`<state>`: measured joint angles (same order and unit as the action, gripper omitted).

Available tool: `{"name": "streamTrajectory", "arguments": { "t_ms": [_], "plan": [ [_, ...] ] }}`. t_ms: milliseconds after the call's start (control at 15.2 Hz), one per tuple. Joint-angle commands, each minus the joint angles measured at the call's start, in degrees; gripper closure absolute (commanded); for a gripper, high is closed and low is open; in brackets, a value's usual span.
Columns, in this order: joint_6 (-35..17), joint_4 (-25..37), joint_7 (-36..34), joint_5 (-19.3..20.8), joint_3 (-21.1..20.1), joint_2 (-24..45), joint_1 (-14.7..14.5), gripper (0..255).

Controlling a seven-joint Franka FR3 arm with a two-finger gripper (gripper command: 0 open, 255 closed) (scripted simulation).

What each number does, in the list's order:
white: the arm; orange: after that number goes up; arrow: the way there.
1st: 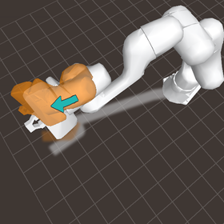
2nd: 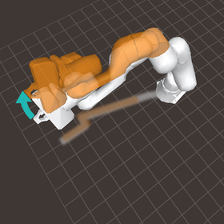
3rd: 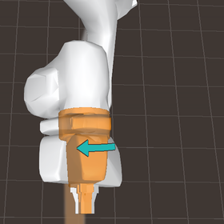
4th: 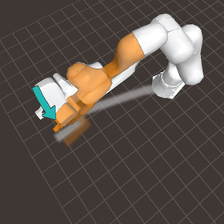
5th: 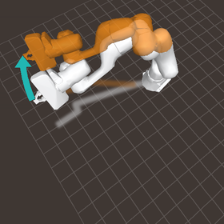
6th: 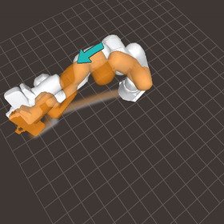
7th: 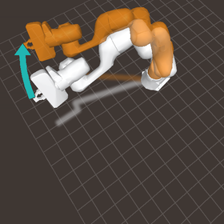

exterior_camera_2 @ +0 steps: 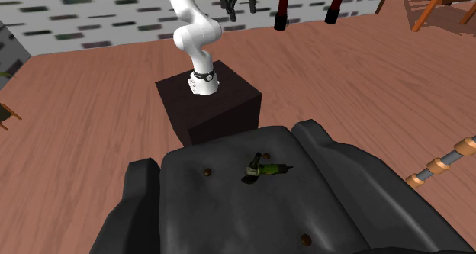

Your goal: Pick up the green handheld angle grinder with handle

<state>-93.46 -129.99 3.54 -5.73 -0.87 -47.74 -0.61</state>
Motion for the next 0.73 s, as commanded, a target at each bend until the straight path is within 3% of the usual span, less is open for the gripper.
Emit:
{"name": "streamTrajectory", "arguments": {
  "t_ms": [0, 660],
  "plan": [
    [0.00, 0.00, 0.00, 0.00, 0.00, 0.00, 0.00, 0],
    [-10.49, -0.04, 15.37, 2.04, 7.40, 17.29, -1.96, 0]
  ]
}}
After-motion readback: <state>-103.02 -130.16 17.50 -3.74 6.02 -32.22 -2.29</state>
